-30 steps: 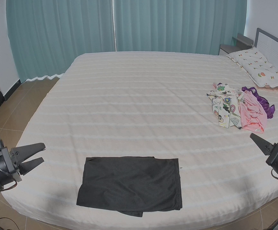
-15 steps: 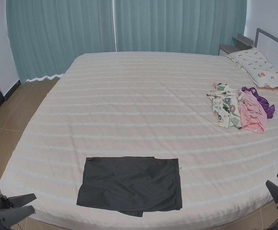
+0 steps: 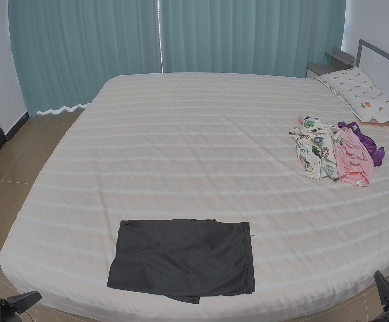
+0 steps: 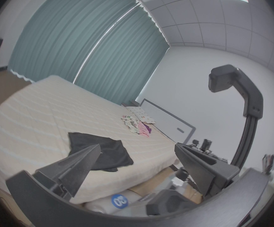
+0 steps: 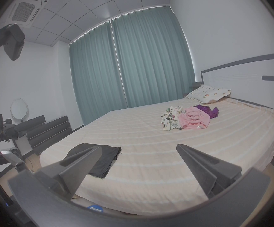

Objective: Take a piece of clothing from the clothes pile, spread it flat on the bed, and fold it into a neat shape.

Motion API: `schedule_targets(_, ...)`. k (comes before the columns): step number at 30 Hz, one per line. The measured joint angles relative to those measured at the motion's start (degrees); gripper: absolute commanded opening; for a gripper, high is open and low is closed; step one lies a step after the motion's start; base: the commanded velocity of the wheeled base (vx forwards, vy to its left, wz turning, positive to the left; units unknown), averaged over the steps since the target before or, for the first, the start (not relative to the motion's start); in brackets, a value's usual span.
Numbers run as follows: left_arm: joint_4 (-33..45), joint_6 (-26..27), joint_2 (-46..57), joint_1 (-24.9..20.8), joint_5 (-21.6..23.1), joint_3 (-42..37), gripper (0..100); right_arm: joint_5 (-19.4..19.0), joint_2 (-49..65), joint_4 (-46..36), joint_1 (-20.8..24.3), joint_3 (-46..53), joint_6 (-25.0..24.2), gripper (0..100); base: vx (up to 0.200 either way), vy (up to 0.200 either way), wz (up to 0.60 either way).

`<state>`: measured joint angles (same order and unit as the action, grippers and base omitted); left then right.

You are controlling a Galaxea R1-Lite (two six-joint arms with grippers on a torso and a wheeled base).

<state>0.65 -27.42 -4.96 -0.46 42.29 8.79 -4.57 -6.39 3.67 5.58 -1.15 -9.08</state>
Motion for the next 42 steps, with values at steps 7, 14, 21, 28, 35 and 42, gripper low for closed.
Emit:
schedule_targets(7, -1.82, 16.62, 3.32, 0.33, -12.51, -4.69, 100, -1.12, 2.78, -0.01, -3.13, 0.13, 1.58, 100, 0.000, 0.000, 0.00)
schedule_targets(14, -3.88, 33.65, 4.12, 0.39, -30.48, -7.31, 100, 0.91, 4.94, 0.16, -4.82, 0.13, 4.92, 100, 0.000, 0.000, 0.00)
schedule_targets(21, -4.56, 33.57, 4.33, 0.44, -33.40, -7.74, 100, 1.84, 5.60, -0.83, -5.47, 0.13, 8.33, 100, 0.000, 0.000, 0.00)
schedule_targets(28, -2.52, 30.42, 4.34, 0.46, -41.03, -7.80, 100, 6.10, 5.73, -3.01, -5.58, 0.13, 11.42, 100, 0.000, 0.000, 0.00)
schedule_targets(35, -0.65, 28.21, 4.33, 0.46, -42.29, -7.80, 100, 6.46, 5.73, -3.77, -5.58, 0.10, 11.54, 100, 0.000, 0.000, 0.00)
schedule_targets(42, -0.60, 27.88, 4.33, 0.46, -42.42, -7.78, 100, 2.36, 5.73, -4.16, -5.58, 0.02, 8.73, 100, 0.000, 0.000, 0.00)
